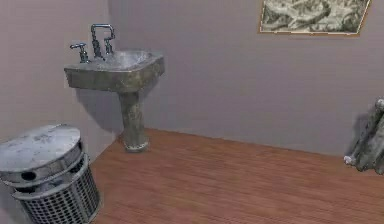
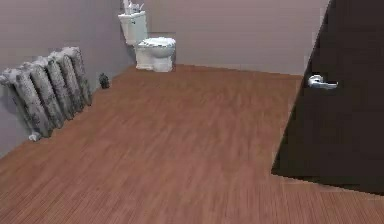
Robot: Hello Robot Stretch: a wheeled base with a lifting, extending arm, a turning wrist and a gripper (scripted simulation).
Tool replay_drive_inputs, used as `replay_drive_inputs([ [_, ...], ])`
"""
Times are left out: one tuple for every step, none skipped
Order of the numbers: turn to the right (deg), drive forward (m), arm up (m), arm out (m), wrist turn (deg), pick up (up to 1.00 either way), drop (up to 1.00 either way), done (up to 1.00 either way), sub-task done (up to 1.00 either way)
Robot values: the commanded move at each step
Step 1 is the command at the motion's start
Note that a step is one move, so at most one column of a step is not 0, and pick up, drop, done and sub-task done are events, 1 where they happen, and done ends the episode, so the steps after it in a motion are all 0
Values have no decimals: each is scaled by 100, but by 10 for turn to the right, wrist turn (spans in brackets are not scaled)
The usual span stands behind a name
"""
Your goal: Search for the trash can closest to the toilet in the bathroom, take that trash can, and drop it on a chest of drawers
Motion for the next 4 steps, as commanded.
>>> replay_drive_inputs([
  [-300,0,0,0,0,0,0,0,0],
  [0,10,0,0,0,0,0,0,0],
  [-450,0,0,0,0,0,0,0,0],
  [0,45,0,0,0,0,0,0,0],
])
